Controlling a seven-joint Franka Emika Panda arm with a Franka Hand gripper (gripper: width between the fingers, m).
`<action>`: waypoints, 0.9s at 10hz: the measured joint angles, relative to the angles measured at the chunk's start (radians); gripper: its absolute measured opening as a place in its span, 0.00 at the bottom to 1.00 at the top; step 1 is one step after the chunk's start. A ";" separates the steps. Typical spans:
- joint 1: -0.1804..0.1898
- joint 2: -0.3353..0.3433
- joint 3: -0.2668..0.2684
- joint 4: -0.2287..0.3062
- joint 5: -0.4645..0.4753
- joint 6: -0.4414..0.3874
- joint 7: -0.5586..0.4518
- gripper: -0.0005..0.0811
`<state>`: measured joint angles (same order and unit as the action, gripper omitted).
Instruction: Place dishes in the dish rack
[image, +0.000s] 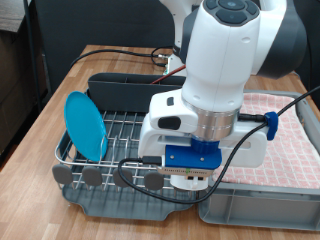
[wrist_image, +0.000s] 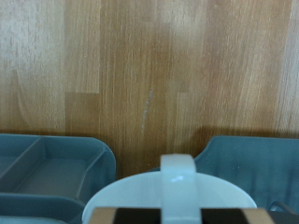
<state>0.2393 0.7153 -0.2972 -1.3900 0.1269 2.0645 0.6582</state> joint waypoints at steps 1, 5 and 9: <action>-0.005 0.012 0.002 0.014 0.005 -0.014 -0.002 0.09; -0.026 0.055 0.019 0.065 0.013 -0.055 -0.012 0.09; -0.043 0.077 0.036 0.099 0.027 -0.105 -0.023 0.45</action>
<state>0.1966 0.7923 -0.2613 -1.2909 0.1538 1.9590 0.6353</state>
